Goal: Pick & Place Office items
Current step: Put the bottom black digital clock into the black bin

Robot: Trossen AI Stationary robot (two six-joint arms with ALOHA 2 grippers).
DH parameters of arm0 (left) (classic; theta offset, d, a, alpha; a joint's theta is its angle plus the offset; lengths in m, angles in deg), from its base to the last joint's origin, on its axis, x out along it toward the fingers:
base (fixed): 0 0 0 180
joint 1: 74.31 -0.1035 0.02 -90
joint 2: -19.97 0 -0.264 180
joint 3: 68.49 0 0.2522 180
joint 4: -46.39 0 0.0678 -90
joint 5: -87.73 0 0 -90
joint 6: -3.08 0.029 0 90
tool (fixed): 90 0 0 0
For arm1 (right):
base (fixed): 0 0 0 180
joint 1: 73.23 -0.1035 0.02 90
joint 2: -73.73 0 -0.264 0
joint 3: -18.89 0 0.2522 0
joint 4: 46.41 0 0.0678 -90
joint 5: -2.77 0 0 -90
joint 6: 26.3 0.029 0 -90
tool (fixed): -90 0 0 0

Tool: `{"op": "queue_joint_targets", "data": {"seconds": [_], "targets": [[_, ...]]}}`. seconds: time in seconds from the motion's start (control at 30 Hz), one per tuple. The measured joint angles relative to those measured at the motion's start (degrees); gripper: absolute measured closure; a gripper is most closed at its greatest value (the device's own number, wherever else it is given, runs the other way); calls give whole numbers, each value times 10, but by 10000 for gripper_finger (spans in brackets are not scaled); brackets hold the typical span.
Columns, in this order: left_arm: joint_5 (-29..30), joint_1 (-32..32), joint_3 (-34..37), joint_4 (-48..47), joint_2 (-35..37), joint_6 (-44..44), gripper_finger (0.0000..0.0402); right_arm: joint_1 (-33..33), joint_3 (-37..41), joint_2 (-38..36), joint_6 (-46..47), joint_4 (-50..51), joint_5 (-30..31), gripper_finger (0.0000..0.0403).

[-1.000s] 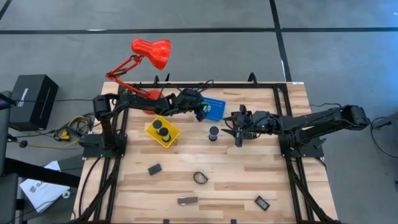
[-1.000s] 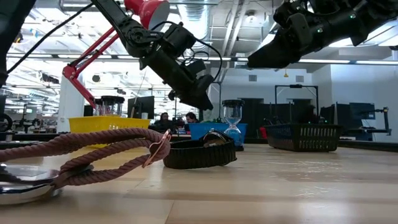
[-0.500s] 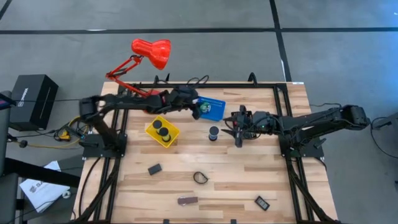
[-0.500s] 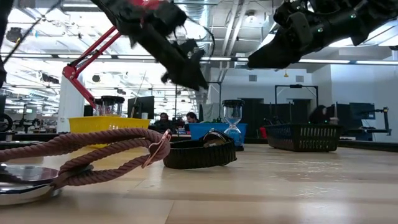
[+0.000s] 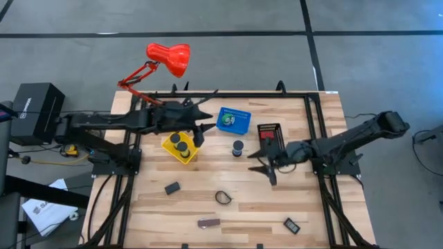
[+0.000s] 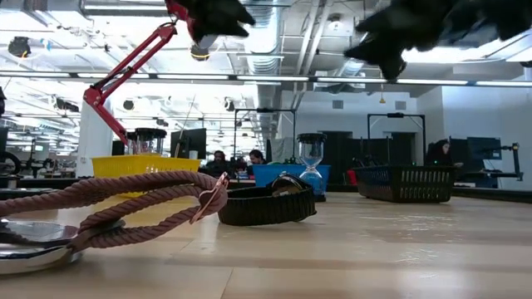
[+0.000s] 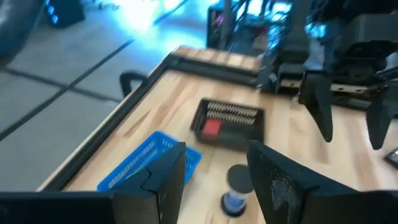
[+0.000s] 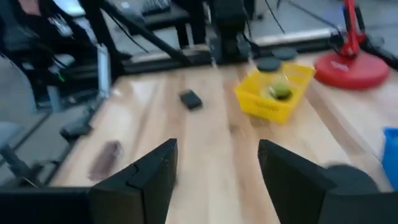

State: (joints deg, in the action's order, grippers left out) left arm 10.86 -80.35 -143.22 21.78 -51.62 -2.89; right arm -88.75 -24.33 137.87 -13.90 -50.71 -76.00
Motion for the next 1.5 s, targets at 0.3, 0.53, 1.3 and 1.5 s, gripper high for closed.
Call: {"op": "queue_joint_targets", "data": {"seconds": [0.3,0.53,1.3,1.5], "targets": [[1,16,0,0,54,6,237,-122,-37,0,35,-47,73,192],[1,16,0,-6,68,6,242,-193,-162,84,47,76,150,192],[1,16,0,-56,67,23,242,-314,-527,505,514,825,-331,192],[1,16,0,-72,67,23,245,-337,-527,499,538,889,-334,192]]}}
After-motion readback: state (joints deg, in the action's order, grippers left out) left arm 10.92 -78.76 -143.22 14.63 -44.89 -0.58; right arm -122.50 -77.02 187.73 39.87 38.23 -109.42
